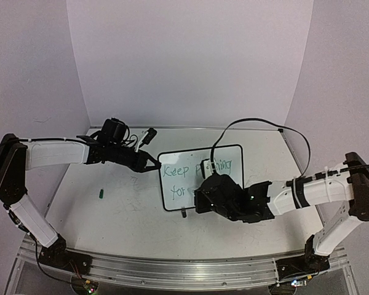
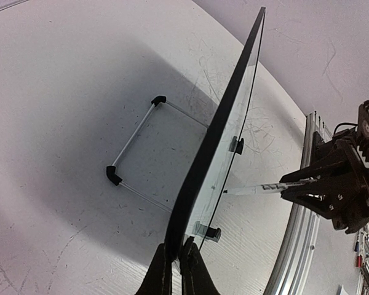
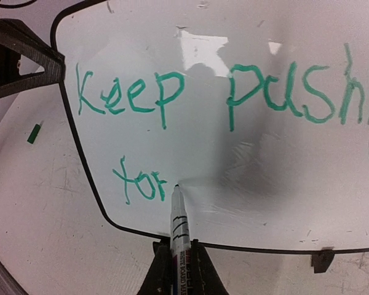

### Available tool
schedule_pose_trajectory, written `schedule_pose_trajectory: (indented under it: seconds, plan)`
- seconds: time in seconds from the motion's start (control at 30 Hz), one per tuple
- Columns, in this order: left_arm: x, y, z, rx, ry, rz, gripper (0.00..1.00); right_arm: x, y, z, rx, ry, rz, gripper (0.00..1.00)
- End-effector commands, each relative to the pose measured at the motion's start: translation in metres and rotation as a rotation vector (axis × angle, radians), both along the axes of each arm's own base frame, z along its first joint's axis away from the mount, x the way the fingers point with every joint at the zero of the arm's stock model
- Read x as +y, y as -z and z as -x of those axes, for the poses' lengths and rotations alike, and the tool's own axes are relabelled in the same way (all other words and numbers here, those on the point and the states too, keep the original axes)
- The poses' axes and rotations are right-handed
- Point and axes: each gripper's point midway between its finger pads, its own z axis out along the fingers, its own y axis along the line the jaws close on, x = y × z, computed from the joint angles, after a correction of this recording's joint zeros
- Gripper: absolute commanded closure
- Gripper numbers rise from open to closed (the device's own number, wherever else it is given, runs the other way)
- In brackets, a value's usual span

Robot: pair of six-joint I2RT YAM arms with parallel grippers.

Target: Write a sentence on the whiteboard

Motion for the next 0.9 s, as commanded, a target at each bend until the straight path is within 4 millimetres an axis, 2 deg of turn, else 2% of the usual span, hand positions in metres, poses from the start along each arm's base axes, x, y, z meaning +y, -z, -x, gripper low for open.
schedule_pose_trajectory:
  seconds: [0.0, 0.07, 0.3, 0.53, 0.87]
  plan:
    - [0.001, -0.018, -0.011, -0.077, -0.024, -0.007, 1.00, -0.020, -0.026, 0.001, -0.046, 0.034, -0.107, 1.00]
    - [0.001, -0.019, -0.011, -0.081, -0.026, -0.007, 1.00, -0.020, -0.027, 0.003, -0.046, 0.020, -0.117, 1.00]
    - [0.002, -0.019, -0.011, -0.085, -0.030, -0.009, 1.00, 0.005, -0.020, 0.008, -0.037, -0.080, -0.099, 1.00]
    - [0.002, -0.020, -0.011, -0.085, -0.028, -0.007, 1.00, 0.003, -0.018, 0.009, -0.038, -0.082, -0.091, 1.00]
    - [0.002, -0.019, -0.011, -0.083, -0.028, -0.008, 1.00, -0.009, -0.019, 0.002, -0.061, -0.026, -0.057, 1.00]
